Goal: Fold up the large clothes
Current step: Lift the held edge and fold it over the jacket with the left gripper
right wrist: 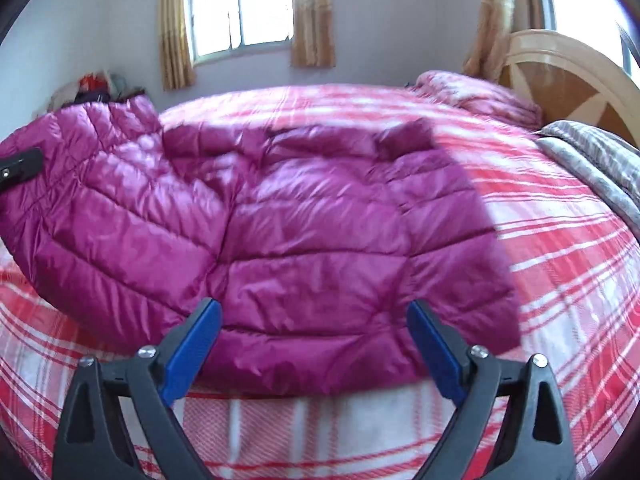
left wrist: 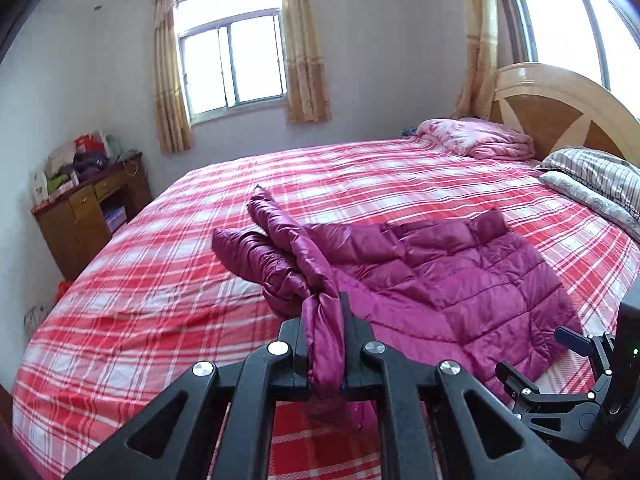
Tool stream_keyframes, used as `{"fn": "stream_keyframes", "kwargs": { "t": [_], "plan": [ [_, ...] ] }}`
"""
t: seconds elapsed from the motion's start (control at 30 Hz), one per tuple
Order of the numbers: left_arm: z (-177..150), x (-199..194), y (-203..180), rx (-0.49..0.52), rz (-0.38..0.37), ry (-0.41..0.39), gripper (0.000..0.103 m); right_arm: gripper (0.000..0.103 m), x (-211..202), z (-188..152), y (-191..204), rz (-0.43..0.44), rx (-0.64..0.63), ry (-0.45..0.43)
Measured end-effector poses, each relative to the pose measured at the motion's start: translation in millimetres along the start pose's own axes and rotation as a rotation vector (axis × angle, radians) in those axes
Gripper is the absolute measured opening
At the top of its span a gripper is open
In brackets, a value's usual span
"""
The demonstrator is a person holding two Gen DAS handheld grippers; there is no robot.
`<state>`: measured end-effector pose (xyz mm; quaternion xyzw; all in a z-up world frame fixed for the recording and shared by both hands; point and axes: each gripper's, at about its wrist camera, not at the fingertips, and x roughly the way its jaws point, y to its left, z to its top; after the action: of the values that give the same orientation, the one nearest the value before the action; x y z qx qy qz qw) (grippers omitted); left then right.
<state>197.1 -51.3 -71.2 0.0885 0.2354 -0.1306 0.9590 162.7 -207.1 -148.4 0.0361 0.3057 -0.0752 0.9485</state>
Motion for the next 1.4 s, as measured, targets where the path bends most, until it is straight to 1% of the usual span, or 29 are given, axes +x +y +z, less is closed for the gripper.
{"fn": "stream_keyframes", "kwargs": {
  "t": [0.07, 0.1, 0.13, 0.23, 0.27, 0.37, 0.47, 0.6, 0.63, 0.67, 0.77, 0.8, 0.87, 0.9, 0.97, 1.0, 1.03, 1.07, 1.1, 1.13, 1.17, 1.27, 1.33, 1.4],
  "plan": [
    [12.4, -1.9, -27.4, 0.064, -0.022, -0.031, 0.008, 0.095, -5.3, -3.3, -16.8, -0.059, 0.032, -0.023],
    [19.0, -0.7, -38.0, 0.09, -0.036, -0.044, 0.008, 0.095, -3.2, -5.4, -24.7, -0.088, 0.045, -0.015],
    [25.3, 0.8, -51.3, 0.119, -0.054, -0.056, 0.008, 0.095, 1.9, -8.1, -35.0, -0.112, 0.067, 0.004],
    [38.4, 0.3, -95.0, 0.209, -0.116, -0.089, 0.008, 0.093, 14.3, -17.6, -67.7, -0.142, 0.176, 0.057],
    [40.8, -0.7, -110.1, 0.242, -0.138, -0.099, 0.008, 0.093, 16.6, -20.2, -76.6, -0.15, 0.193, 0.068],
    [42.5, 4.7, -147.8, 0.333, -0.208, -0.11, 0.007, 0.093, 18.4, -27.0, -97.7, -0.136, 0.23, 0.079],
    [33.5, 12.9, -190.9, 0.42, -0.267, -0.095, 0.008, 0.095, 12.7, -35.7, -106.2, -0.135, 0.249, 0.062],
    [18.2, 24.7, -235.3, 0.5, -0.347, -0.045, 0.008, 0.095, 3.3, -48.2, -109.6, -0.095, 0.279, 0.0],
    [14.1, 28.0, -243.7, 0.518, -0.356, -0.036, 0.006, 0.095, 4.5, -47.5, -109.8, -0.09, 0.288, -0.005],
    [13.1, 30.1, -247.8, 0.518, -0.357, -0.033, 0.007, 0.096, 4.1, -49.1, -112.9, -0.078, 0.32, -0.006],
    [16.1, 47.5, -252.5, 0.503, -0.397, 0.039, 0.009, 0.096, 8.2, -43.7, -122.6, -0.071, 0.344, -0.021],
    [18.8, 50.8, -252.0, 0.493, -0.404, 0.05, 0.01, 0.096, 7.8, -45.1, -122.2, -0.076, 0.345, -0.031],
    [24.4, 43.1, -249.3, 0.482, -0.412, 0.033, 0.011, 0.096, 8.6, -47.0, -119.4, -0.095, 0.332, -0.041],
    [28.0, 33.2, -246.8, 0.469, -0.412, -0.003, 0.013, 0.096, 9.0, -46.9, -118.6, -0.099, 0.329, -0.041],
    [36.6, 8.5, -238.5, 0.428, -0.447, -0.098, 0.029, 0.098, 10.0, -46.8, -119.3, -0.103, 0.322, -0.037],
    [41.4, -5.6, -230.9, 0.399, -0.465, -0.153, 0.054, 0.098, 10.3, -46.6, -118.6, -0.106, 0.318, -0.036],
    [45.6, -16.7, -223.4, 0.373, -0.456, -0.209, 0.091, 0.098, 9.9, -47.2, -117.6, -0.108, 0.314, -0.035],
    [48.4, -25.2, -214.0, 0.352, -0.425, -0.265, 0.103, 0.098, 9.8, -47.3, -118.0, -0.107, 0.314, -0.036],
    [50.0, -30.6, -202.4, 0.323, -0.378, -0.328, 0.102, 0.098, 9.6, -47.3, -118.1, -0.105, 0.315, -0.037],
    [52.3, -27.8, -193.1, 0.315, -0.342, -0.337, 0.102, 0.098, 9.8, -47.1, -117.3, -0.105, 0.316, -0.037],
    [54.7, -19.0, -184.2, 0.308, -0.297, -0.32, 0.102, 0.098, 9.8, -47.4, -116.9, -0.108, 0.313, -0.036],
    [57.3, 28.3, -141.0, 0.211, -0.127, -0.233, 0.102, 0.099, 9.8, -47.5, -116.3, -0.114, 0.307, -0.034],
    [53.0, 68.7, -117.0, 0.177, -0.014, -0.126, 0.102, 0.099, 9.8, -47.9, -116.7, -0.115, 0.306, -0.035],
    [44.3, 101.0, -101.0, 0.149, 0.017, -0.04, 0.102, 0.099, 10.2, -47.9, -116.4, -0.119, 0.3, -0.035]
  ]
}}
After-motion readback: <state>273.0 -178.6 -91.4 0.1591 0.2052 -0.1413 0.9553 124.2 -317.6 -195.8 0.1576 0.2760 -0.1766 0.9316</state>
